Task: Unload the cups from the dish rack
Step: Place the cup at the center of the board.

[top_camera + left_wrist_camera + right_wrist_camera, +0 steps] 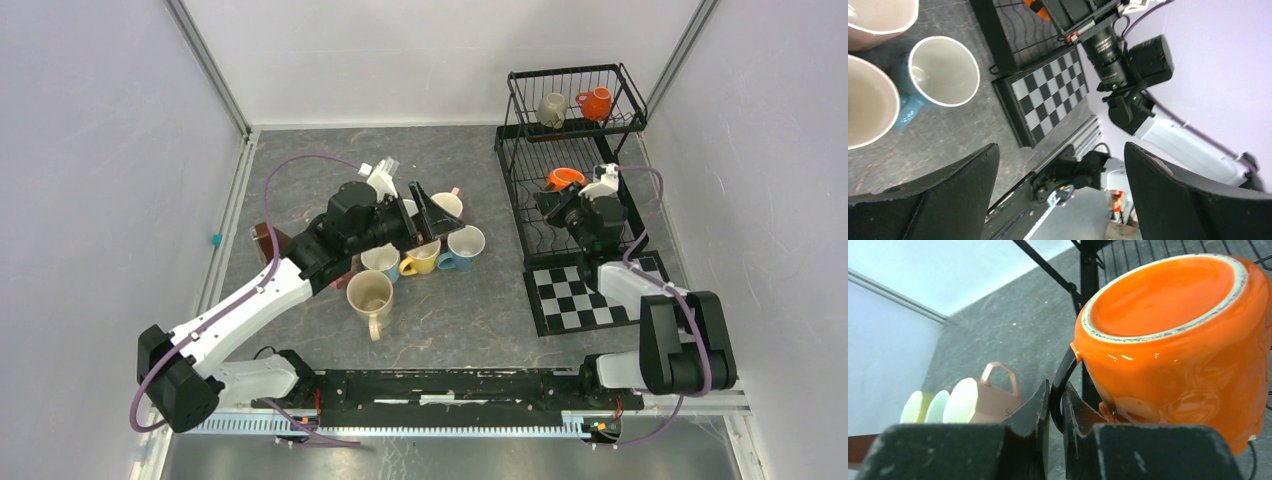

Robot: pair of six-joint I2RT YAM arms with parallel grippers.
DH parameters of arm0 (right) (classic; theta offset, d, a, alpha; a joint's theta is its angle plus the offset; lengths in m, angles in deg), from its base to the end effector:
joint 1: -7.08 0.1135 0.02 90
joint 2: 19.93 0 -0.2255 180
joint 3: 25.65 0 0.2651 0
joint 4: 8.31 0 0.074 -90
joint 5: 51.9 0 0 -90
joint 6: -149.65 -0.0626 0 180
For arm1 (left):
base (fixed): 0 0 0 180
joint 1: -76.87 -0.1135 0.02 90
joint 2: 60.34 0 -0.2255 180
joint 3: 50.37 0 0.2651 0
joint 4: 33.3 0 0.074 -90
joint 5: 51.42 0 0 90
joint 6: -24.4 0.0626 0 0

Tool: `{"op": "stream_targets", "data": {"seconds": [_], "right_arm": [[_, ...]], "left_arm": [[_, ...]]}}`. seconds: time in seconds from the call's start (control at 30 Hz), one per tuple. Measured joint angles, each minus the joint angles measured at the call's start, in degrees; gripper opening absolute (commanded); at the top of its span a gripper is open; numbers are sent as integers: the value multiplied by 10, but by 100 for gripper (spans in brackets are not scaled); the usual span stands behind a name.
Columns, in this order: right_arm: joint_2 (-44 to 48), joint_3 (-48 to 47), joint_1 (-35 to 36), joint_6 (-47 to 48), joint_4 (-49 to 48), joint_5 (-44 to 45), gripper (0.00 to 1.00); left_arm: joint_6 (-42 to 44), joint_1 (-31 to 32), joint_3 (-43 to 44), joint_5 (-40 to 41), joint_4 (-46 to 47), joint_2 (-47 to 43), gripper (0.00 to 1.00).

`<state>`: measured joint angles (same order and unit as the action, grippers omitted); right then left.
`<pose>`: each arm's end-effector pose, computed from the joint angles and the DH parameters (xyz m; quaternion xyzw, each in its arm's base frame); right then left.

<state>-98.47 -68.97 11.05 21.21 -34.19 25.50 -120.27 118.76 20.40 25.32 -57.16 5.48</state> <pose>0.3233 0.0361 0.1597 0.1567 0.7447 0.3107 0.5695 0.2282 -0.2239 0.2984 -0.0232 0.8107 -0.4935 0.3142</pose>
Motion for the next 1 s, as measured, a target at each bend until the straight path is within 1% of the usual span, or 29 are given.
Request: {"op": "stream_targets", "data": {"seconds": [0.13,0.33,0.57,0.73,1.0], "right_arm": [[34,12,0,-28,-4,-18,0],[93,20,0,-73,-5,-50,0],[160,20,6,-118,-17,-84,0],[183,20,25,-149,-29,-103,0],[195,12,61,-199,-54,-131,0]], "left_arm": [[-52,-9,-6,-8,44,7,100],[-151,-24,-18,-9,135,19,100],[-276,-33,-35,-8,275,73,100],[-342,-36,-35,-3,344,126,100],[-413,-36,-37,0,425,177,100]]}}
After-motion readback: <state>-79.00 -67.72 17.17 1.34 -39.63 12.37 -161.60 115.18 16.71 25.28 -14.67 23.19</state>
